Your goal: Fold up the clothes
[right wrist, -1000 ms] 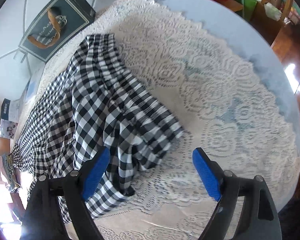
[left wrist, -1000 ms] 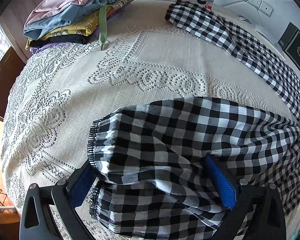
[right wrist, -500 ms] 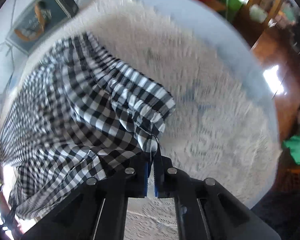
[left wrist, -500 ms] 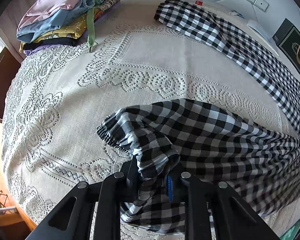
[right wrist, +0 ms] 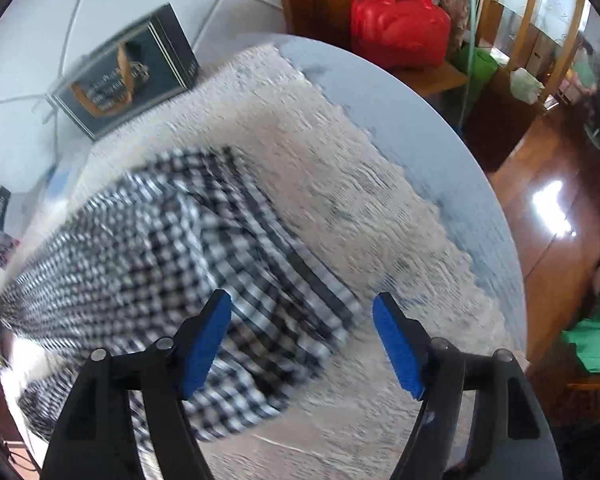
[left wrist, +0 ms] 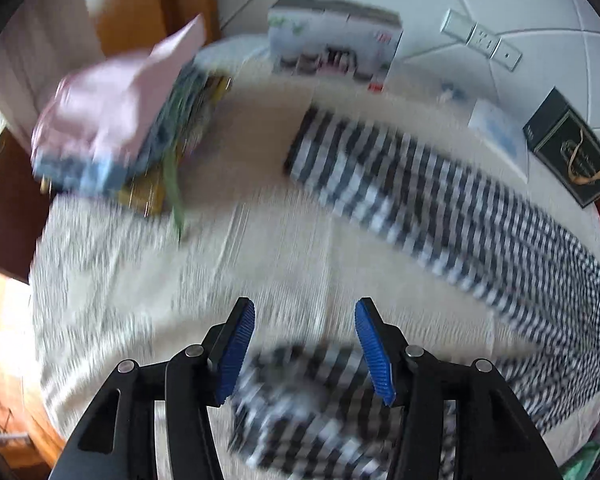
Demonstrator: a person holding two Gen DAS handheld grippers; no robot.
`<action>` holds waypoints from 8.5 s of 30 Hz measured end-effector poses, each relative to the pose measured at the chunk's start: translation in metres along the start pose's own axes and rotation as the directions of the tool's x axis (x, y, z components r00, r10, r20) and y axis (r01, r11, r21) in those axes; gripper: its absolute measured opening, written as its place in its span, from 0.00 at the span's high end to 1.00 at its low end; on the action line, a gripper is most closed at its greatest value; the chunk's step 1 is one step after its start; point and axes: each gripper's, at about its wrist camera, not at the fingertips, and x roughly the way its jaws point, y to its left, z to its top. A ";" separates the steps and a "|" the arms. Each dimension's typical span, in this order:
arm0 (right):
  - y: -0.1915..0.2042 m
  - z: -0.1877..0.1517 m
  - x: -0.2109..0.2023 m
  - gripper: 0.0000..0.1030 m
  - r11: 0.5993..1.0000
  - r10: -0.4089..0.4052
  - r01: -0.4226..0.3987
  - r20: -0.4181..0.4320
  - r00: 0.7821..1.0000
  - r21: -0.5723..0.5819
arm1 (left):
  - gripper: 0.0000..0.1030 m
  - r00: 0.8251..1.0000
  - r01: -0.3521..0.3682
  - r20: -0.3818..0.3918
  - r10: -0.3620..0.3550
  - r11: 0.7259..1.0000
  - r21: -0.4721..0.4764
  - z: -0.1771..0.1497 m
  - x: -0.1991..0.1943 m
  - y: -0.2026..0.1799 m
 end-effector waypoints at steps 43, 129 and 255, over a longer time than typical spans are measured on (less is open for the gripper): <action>0.128 0.134 0.177 0.12 0.989 -0.049 0.027 -0.143 0.988 -0.147 | 0.00 0.987 -0.046 -0.147 0.060 0.994 0.098 0.193 0.241 -0.021; 0.001 -0.004 0.057 0.82 0.983 0.026 -0.034 -0.042 0.999 -0.183 | 0.66 0.972 -0.215 0.113 0.206 0.974 0.074 -0.065 0.016 0.024; 0.109 0.047 0.042 0.80 -0.675 0.240 -0.543 -0.845 0.478 -0.500 | 0.69 0.914 -0.227 0.080 0.398 0.666 -0.711 -0.309 -0.050 -0.660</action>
